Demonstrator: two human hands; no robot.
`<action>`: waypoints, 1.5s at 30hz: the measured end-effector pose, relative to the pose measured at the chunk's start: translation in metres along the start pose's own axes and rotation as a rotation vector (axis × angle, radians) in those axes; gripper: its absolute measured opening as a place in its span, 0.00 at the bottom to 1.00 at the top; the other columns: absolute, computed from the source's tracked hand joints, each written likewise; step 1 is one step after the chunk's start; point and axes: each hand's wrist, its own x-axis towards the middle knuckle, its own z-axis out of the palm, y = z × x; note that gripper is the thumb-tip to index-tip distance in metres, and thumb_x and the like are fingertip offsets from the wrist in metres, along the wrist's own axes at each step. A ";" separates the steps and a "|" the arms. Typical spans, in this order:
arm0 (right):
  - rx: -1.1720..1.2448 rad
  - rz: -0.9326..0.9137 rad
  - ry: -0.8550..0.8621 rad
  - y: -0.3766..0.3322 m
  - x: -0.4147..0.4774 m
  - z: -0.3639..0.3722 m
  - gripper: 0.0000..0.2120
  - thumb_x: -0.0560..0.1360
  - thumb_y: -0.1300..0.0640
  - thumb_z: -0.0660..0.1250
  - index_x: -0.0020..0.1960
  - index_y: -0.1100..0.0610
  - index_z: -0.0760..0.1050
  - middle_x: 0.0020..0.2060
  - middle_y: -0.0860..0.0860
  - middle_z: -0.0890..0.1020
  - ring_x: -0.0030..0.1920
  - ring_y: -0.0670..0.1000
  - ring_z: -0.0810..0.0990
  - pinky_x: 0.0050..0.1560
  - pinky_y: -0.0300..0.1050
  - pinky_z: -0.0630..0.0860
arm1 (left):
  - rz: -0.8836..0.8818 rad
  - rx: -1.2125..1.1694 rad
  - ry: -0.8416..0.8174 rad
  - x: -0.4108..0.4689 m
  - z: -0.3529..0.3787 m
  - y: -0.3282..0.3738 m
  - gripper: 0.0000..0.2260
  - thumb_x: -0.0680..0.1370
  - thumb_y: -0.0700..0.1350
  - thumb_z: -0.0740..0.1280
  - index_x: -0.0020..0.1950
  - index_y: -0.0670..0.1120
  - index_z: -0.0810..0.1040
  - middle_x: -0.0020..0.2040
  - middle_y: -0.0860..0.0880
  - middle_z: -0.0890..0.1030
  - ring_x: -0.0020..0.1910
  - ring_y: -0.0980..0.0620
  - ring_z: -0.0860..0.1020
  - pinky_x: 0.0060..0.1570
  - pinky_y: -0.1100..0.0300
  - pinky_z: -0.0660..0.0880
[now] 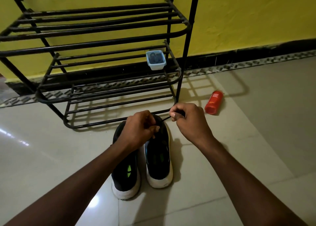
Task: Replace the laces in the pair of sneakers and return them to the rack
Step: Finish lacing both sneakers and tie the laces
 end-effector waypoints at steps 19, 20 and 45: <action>0.568 0.372 -0.042 0.025 -0.017 0.039 0.13 0.78 0.68 0.65 0.37 0.57 0.78 0.47 0.54 0.83 0.46 0.46 0.83 0.47 0.41 0.76 | 0.286 0.218 0.208 -0.011 -0.005 -0.019 0.06 0.78 0.38 0.71 0.52 0.45 0.85 0.43 0.55 0.72 0.42 0.59 0.75 0.39 0.68 0.73; 0.740 0.445 -0.043 0.023 -0.019 0.043 0.13 0.80 0.69 0.61 0.38 0.60 0.75 0.48 0.57 0.84 0.46 0.49 0.85 0.42 0.40 0.76 | 0.259 0.249 0.182 -0.013 -0.003 -0.021 0.05 0.79 0.39 0.70 0.52 0.45 0.85 0.42 0.54 0.72 0.41 0.58 0.74 0.38 0.66 0.72; 1.323 0.977 0.170 0.083 -0.015 0.066 0.16 0.79 0.65 0.47 0.34 0.54 0.61 0.20 0.48 0.62 0.19 0.46 0.59 0.24 0.35 0.52 | -0.261 0.621 0.223 -0.028 0.005 -0.055 0.06 0.75 0.51 0.73 0.42 0.49 0.83 0.42 0.51 0.80 0.45 0.48 0.79 0.54 0.52 0.69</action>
